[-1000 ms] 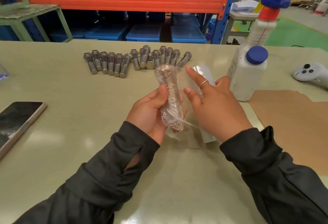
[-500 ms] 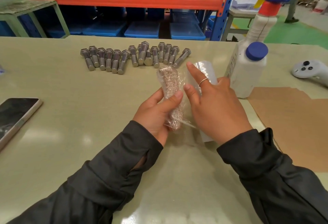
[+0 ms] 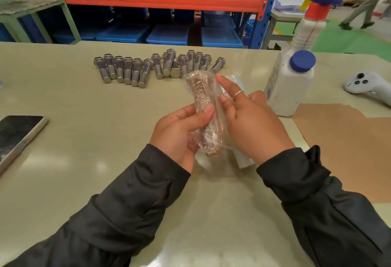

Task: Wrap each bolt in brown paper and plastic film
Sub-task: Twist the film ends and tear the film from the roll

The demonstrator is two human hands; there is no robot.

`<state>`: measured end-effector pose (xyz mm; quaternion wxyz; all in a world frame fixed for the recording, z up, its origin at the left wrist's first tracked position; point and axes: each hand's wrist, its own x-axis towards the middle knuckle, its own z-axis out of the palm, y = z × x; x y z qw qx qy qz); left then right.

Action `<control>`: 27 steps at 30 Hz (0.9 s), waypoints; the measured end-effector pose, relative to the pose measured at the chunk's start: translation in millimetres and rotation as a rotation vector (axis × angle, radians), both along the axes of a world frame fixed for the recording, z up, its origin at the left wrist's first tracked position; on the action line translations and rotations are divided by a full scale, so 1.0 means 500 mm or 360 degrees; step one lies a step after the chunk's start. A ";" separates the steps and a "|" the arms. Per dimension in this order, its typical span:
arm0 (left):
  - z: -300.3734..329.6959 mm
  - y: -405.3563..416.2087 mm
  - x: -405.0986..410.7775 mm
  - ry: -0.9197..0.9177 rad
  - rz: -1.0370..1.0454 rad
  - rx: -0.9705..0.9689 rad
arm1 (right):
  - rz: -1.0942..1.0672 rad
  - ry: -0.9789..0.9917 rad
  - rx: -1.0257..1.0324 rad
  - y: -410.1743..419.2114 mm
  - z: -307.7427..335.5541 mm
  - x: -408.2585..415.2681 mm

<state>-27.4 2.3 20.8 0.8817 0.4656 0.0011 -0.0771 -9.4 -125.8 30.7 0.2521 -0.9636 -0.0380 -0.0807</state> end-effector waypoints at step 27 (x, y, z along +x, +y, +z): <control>-0.025 -0.017 0.005 0.0073 -0.0007 -0.0047 | 0.0028 0.0088 0.0455 -0.013 -0.009 -0.007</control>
